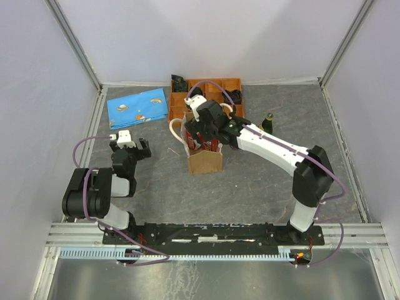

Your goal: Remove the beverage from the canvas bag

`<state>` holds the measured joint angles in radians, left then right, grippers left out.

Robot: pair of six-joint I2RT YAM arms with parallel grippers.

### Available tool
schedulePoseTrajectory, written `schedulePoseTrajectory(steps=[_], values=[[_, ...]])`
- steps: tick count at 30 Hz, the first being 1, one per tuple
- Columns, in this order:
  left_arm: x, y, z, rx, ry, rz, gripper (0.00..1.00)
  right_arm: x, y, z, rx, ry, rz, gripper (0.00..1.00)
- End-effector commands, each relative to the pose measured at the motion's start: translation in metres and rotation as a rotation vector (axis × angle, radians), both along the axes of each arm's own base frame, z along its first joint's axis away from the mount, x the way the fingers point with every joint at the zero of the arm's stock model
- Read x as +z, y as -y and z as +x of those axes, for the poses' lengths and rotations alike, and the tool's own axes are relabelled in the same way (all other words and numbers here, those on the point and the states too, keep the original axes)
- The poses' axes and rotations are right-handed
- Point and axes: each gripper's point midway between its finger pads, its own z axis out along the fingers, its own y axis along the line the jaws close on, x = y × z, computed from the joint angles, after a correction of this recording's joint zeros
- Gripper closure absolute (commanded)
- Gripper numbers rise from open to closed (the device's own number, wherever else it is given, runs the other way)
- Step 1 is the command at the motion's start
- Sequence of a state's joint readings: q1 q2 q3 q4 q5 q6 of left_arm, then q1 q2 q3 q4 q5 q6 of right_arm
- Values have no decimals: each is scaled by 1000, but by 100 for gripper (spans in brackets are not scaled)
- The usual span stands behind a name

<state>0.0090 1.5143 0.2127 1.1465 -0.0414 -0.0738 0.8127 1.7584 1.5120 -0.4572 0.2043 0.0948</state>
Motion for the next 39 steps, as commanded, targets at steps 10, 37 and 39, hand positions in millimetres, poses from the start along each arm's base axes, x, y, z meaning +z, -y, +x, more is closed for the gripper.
schedulePoseTrajectory(steps=[10, 37, 39], values=[[14, 1, 9, -22, 47, 46, 1, -29, 11, 25, -100, -49, -58, 3], [14, 2, 9, -23, 47, 46, 1, -110, -4, 17, -45, -262, -83, 99], [14, 1, 9, -23, 47, 46, 1, -109, -9, 16, -31, -269, -71, 100]])
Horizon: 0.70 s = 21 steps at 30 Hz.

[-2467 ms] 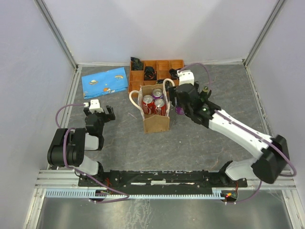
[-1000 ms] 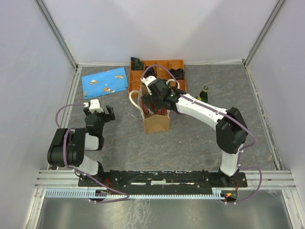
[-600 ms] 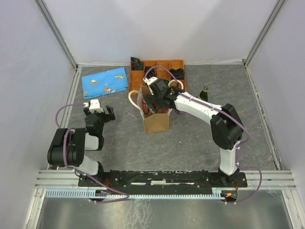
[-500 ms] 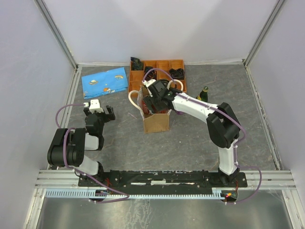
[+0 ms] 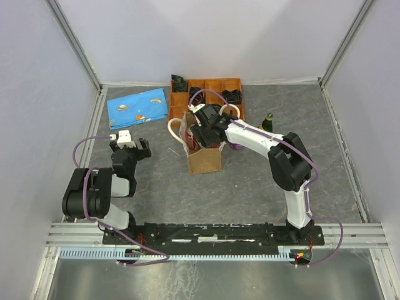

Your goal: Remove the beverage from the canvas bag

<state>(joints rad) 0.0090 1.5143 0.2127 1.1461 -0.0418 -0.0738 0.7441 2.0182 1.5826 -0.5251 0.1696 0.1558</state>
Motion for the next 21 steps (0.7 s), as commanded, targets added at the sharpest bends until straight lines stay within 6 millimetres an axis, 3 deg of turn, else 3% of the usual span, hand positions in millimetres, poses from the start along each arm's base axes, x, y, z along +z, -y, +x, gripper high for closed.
schedulePoseTrajectory(steps=[1, 16, 21], values=[[14, 2, 9, -25, 48, 46, 1, -3, -25, -5, 55, -49, 72, 100], [14, 2, 9, -24, 48, 46, 1, 28, -57, 8, 111, 9, 169, 100], [14, 2, 9, -24, 48, 46, 1, 60, -51, 13, 118, 94, 147, 100]])
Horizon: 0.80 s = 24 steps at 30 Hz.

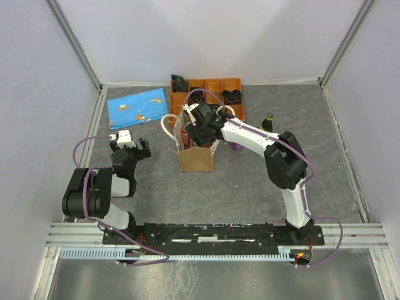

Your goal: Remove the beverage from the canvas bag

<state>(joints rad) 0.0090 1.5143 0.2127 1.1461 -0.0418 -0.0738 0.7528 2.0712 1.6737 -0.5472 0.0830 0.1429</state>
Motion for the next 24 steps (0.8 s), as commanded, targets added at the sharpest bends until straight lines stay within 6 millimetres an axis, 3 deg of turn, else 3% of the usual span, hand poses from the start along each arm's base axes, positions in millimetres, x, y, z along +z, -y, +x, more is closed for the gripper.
schedulePoseTrajectory(steps=[1, 9, 16, 24], values=[[14, 2, 9, -23, 48, 46, 1, 65, -23, 14, 47, 145, 94, 100], [14, 2, 9, -22, 47, 47, 1, 151, -16, 10, 86, 299, 150, 100], [14, 1, 9, -22, 47, 46, 1, 208, -9, 2, 84, 415, 210, 100], [14, 2, 9, -24, 47, 46, 1, 287, 21, -17, 25, 601, 300, 100]])
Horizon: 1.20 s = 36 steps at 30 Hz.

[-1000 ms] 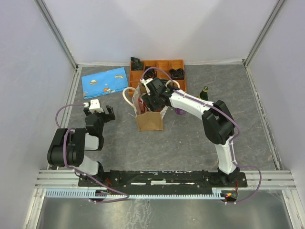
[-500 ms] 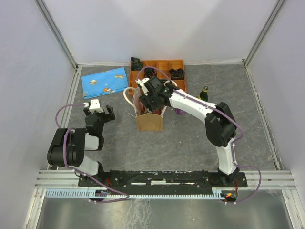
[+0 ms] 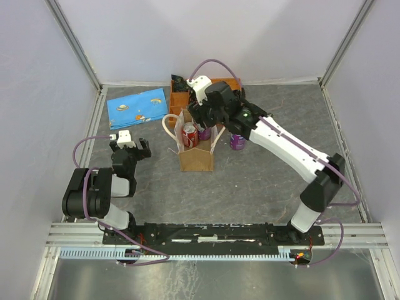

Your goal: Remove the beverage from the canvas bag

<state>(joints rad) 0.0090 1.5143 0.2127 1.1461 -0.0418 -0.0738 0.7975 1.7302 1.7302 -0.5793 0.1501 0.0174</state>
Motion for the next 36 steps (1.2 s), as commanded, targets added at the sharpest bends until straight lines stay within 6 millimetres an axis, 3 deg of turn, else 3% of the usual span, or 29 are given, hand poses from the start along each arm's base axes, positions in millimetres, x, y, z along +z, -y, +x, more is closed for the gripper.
schedulePoseTrajectory(steps=[1, 5, 9, 13, 17, 25, 36], values=[[14, 1, 8, -22, 47, 46, 1, 114, 22, -5, -64, 276, 187, 100], [14, 1, 9, -22, 47, 46, 1, 147, 69, -14, -204, 407, 223, 100], [14, 1, 9, -23, 47, 46, 1, 156, 133, -22, -439, 493, 180, 100], [14, 1, 9, -22, 47, 46, 1, 135, 193, -30, -653, 489, 83, 100], [14, 1, 9, -22, 48, 46, 1, 82, 229, -35, -743, 346, 77, 100], [14, 2, 9, -24, 47, 46, 1, -16, 245, -34, -806, 127, 28, 100], [14, 1, 9, -22, 47, 46, 1, -92, 232, -24, -819, -46, 89, 100]])
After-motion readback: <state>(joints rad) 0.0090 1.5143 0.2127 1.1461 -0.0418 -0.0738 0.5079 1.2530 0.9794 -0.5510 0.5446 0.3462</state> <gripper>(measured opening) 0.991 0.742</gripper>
